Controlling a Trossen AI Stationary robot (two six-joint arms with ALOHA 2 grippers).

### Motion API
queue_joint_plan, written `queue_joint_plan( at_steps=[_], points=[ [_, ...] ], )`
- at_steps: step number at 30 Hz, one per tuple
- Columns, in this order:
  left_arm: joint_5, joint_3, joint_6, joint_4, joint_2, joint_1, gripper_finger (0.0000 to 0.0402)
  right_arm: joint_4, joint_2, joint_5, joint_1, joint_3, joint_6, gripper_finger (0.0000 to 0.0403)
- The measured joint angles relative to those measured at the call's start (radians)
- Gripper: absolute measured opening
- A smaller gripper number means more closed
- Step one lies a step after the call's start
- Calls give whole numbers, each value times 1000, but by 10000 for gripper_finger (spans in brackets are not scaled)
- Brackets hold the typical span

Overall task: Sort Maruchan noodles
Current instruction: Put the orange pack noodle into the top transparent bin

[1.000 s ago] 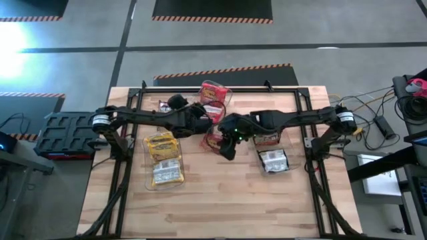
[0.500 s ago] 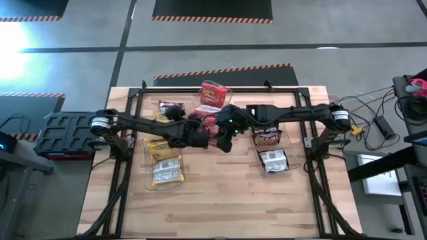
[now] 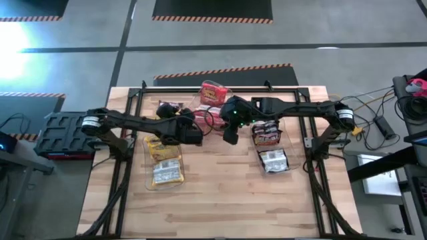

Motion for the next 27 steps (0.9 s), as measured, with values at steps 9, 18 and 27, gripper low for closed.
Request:
queue_joint_plan(
  at_steps=[9,18,27],
  points=[
    [3,-3,-154,-215,-197,3,205,134,13,122,-49,-1,-134,107],
    [27,-17,-219,-256,-396,-8,205,323,57,181,-141,-1,-258,107],
    [30,-17,-193,-255,-458,-27,205,399,183,176,-260,-3,-284,107]
  ],
)
